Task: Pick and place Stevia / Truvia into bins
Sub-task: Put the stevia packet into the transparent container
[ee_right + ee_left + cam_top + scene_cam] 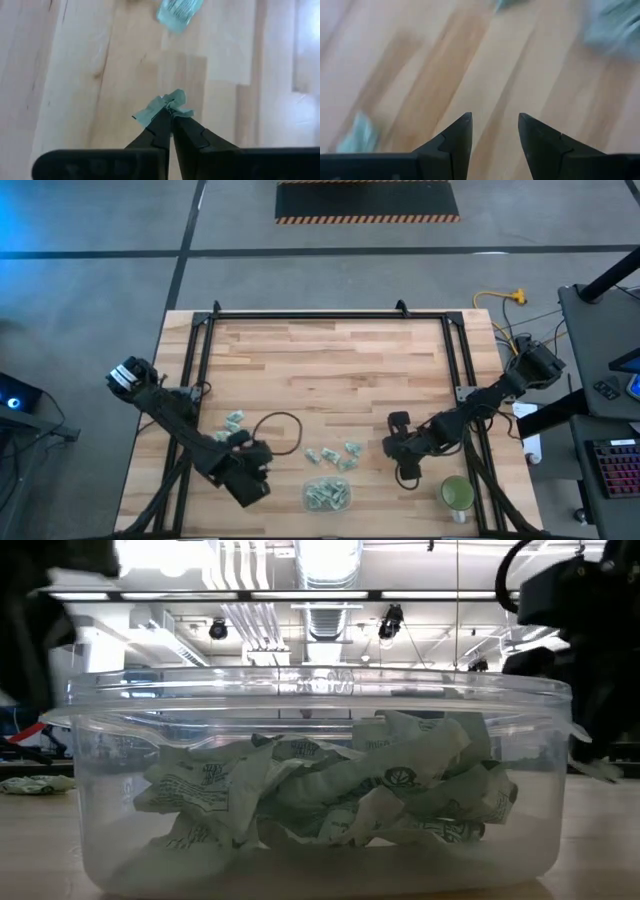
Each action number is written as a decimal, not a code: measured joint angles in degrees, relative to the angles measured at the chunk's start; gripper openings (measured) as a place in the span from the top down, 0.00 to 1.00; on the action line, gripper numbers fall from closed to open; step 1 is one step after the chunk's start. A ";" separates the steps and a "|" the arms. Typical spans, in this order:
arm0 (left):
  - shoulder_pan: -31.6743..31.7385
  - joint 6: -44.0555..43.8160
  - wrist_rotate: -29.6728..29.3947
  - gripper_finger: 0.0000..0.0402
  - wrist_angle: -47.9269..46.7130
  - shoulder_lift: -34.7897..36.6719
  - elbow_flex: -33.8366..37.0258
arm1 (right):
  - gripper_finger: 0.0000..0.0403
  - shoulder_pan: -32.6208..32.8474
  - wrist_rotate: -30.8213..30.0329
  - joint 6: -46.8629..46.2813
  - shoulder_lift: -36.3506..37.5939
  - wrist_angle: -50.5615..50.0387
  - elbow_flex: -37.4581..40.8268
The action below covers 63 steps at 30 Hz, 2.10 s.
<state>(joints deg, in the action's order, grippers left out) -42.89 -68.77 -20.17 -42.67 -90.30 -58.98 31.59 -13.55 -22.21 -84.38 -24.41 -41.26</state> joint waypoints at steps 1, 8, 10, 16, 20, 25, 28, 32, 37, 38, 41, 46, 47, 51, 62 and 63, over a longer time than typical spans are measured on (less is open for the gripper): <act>-0.64 -2.83 1.73 0.64 -1.65 -0.19 0.00 | 0.98 0.00 -0.58 0.23 0.00 -0.08 -0.27; -4.70 -13.96 8.19 0.64 -4.52 -0.37 1.27 | 0.98 0.00 -3.11 4.23 0.33 3.75 -1.91; -5.43 -14.93 8.39 0.64 -5.42 -0.35 1.29 | 0.98 0.00 -3.13 5.78 0.37 5.69 -2.20; -5.66 -15.00 8.68 0.64 -7.84 -0.37 1.29 | 0.98 0.00 -2.59 10.44 0.35 14.16 -2.38; -5.71 -14.97 8.70 0.64 -7.95 -0.39 1.30 | 0.98 0.00 -2.37 11.33 0.35 15.87 -2.38; -5.71 -14.93 8.49 0.64 -7.92 -0.42 1.56 | 0.98 -0.01 -2.42 14.26 -0.45 23.12 -2.38; -5.96 -14.93 8.48 0.64 -7.88 -0.42 2.31 | 0.98 0.00 -0.27 19.27 -2.32 33.60 -2.38; -6.52 -15.05 9.64 0.64 -7.88 -0.42 4.19 | 0.98 -0.04 7.09 24.43 -6.45 46.39 -2.40; -7.09 -18.59 14.18 0.64 -7.93 -0.42 6.09 | 0.98 -0.05 9.55 25.80 -11.72 50.15 -3.68; -7.31 -19.18 14.23 0.64 -7.89 -0.42 6.12 | 0.98 -0.22 9.54 25.87 -12.60 50.13 -4.36; -7.43 -19.39 14.24 0.64 -7.86 -0.42 6.14 | 0.98 -0.60 9.54 25.57 -15.04 50.30 -6.80; -7.41 -19.39 13.90 0.64 -7.81 -0.42 6.21 | 0.96 -1.33 10.24 25.12 -19.61 48.62 -10.26; -7.41 -19.39 13.91 0.64 -7.79 -0.42 6.27 | 0.94 -1.53 11.19 25.51 -20.31 47.99 -11.03; -7.41 -19.39 13.91 0.64 -7.83 -0.42 6.29 | 0.84 -1.88 13.82 25.41 -21.75 44.70 -13.45; -8.16 -19.19 18.23 0.64 -7.97 -0.44 6.92 | 0.59 -2.82 13.41 22.96 -14.70 27.64 -15.67; -8.20 -18.46 18.25 0.64 -8.25 -0.44 6.95 | 0.58 -2.81 13.41 22.31 -13.54 26.32 -15.49</act>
<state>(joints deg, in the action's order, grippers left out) -51.10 -87.23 -1.92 -50.92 -90.74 -52.03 28.78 -0.14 0.10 -97.92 1.91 -56.75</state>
